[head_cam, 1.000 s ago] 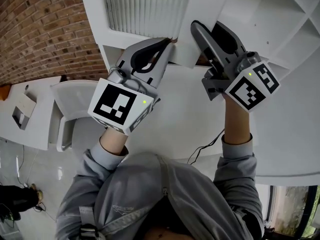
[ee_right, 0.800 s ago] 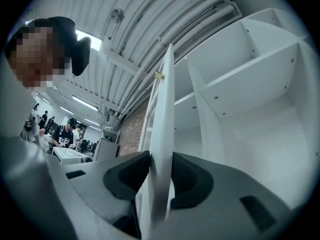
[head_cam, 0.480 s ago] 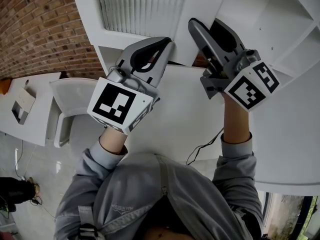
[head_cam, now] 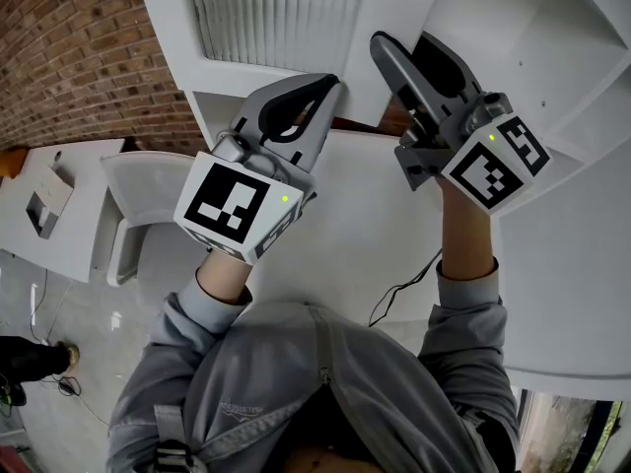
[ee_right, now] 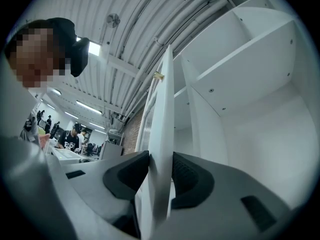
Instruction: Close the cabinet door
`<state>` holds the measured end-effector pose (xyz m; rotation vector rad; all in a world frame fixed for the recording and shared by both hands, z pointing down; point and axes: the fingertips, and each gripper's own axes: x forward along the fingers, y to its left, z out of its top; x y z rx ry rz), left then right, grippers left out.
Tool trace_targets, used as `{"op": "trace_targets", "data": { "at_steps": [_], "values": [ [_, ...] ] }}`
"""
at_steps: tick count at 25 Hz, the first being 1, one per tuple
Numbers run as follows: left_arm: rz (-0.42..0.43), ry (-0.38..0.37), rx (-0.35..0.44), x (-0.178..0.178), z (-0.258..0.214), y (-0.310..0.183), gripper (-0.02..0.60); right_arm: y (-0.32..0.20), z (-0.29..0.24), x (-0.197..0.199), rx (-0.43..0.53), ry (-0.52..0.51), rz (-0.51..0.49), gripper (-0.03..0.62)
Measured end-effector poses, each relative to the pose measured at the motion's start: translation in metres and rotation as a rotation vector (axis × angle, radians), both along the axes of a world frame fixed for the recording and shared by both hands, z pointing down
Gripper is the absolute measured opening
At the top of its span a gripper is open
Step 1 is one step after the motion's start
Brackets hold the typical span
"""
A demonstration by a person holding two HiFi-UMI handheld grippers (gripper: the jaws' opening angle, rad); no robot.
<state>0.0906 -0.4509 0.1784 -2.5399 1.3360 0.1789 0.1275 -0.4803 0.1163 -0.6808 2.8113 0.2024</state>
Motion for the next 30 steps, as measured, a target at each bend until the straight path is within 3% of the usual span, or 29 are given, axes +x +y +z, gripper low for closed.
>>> {"op": "trace_targets", "data": {
  "at_steps": [30],
  "values": [
    [-0.04,-0.027,-0.034,0.016,0.023,-0.029,0.006,-0.02,0.009,0.011,-0.01,-0.047,-0.024,0.164]
  ]
}}
